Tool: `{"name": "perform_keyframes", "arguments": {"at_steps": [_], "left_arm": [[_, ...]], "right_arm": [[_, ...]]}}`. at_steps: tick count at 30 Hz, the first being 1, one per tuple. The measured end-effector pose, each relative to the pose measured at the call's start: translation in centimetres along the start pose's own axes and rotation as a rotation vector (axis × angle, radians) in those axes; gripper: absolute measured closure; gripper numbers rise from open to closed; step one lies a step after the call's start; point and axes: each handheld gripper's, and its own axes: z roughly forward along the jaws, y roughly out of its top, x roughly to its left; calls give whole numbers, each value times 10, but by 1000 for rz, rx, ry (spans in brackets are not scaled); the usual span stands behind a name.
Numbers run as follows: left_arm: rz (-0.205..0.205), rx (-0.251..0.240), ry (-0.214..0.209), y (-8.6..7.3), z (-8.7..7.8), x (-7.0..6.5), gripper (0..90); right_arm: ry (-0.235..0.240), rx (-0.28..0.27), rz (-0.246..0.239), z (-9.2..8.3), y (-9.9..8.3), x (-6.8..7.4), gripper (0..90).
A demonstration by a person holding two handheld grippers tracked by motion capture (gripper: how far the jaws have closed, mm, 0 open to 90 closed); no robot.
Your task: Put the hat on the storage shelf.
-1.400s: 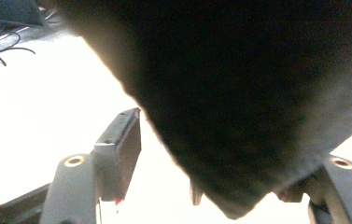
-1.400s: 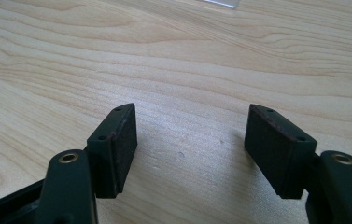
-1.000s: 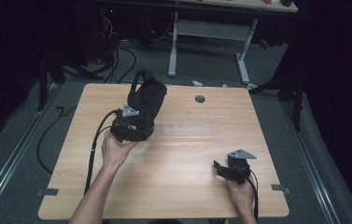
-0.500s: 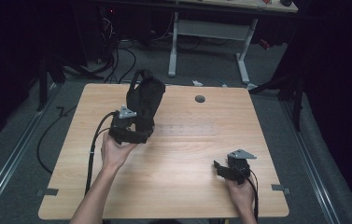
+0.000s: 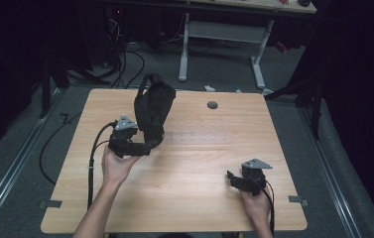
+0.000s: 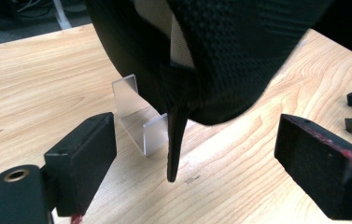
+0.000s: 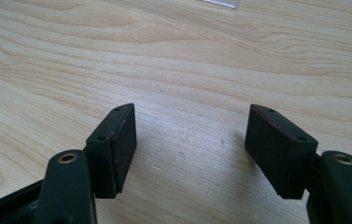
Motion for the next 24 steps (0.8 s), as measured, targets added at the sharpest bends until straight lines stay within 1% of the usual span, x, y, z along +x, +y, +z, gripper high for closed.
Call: {"name": "perform_keyframes", "arguments": {"at_steps": [5, 10, 14, 16, 21, 24], "left_arm": [[-9, -9, -15, -2, -13, 0, 148], [-23, -2, -30, -7, -22, 1, 157], [-32, 3, -35, -15, -28, 3, 161], [-51, 18, -49, -20, -31, 5, 187], [-54, 42, -49, -34, -34, 7, 204], [-52, 46, -51, -39, -36, 8, 205]], "right_arm": [[0, 0, 0, 0, 0, 0, 342], [1, 0, -1, 0, 0, 0, 342], [0, 0, 0, 0, 0, 0, 342], [1, 0, -1, 0, 0, 0, 342], [1, 0, -1, 0, 0, 0, 342], [1, 1, 0, 0, 0, 0, 342]]}}
